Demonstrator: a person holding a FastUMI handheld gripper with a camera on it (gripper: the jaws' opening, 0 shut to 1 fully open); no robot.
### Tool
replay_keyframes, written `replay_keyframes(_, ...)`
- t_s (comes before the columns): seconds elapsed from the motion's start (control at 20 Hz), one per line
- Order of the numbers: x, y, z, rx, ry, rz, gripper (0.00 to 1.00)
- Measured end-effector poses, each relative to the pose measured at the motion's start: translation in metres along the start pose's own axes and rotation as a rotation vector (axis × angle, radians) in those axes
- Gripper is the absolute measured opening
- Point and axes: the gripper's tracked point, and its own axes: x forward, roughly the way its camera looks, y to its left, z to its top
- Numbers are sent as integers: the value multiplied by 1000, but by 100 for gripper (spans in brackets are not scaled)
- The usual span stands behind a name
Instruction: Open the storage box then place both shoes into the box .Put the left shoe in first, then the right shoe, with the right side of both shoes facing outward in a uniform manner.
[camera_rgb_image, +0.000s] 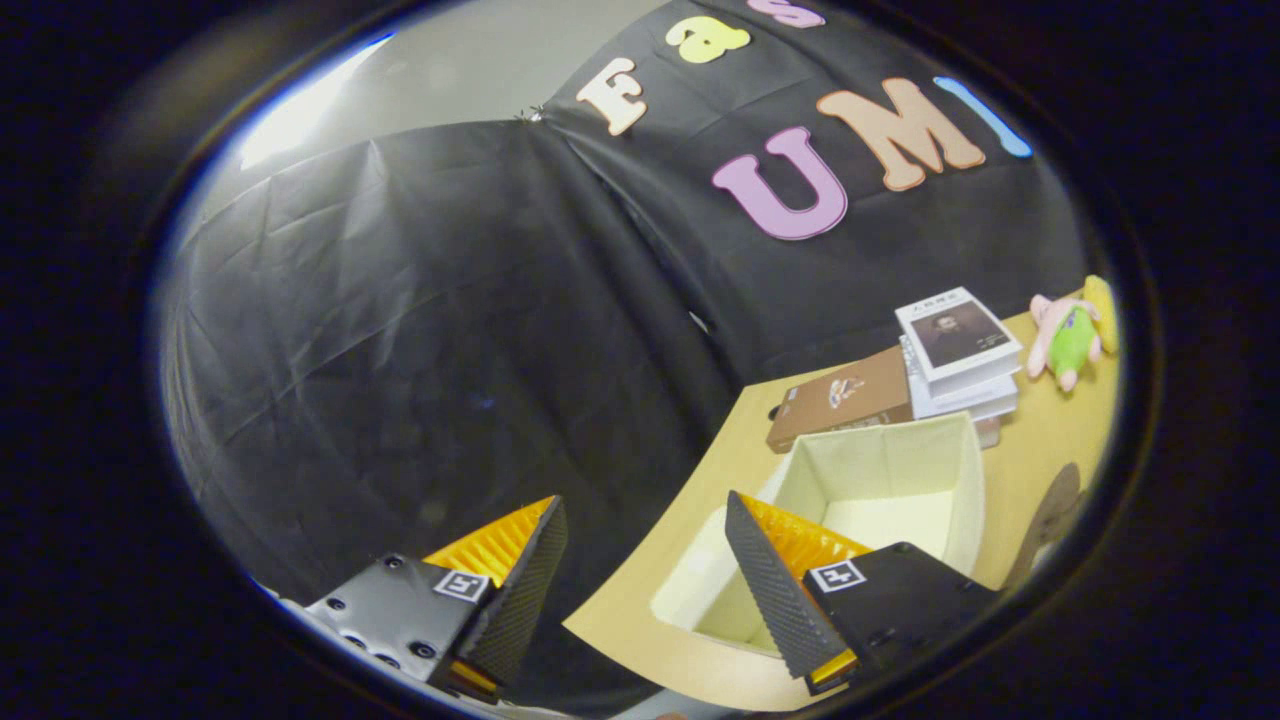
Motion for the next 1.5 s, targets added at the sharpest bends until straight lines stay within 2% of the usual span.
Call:
replay_keyframes(0.4,-73,-117,30,-191,-51,-227,100)
replay_keyframes(0.75,-130,-221,35,-285,-70,-403,100)
replay_keyframes(0.9,-147,-261,20,-319,-41,-471,100)
replay_keyframes(1.15,-161,-319,-21,-303,47,-543,100)
replay_keyframes(1.5,-158,-375,-88,-206,221,-582,100)
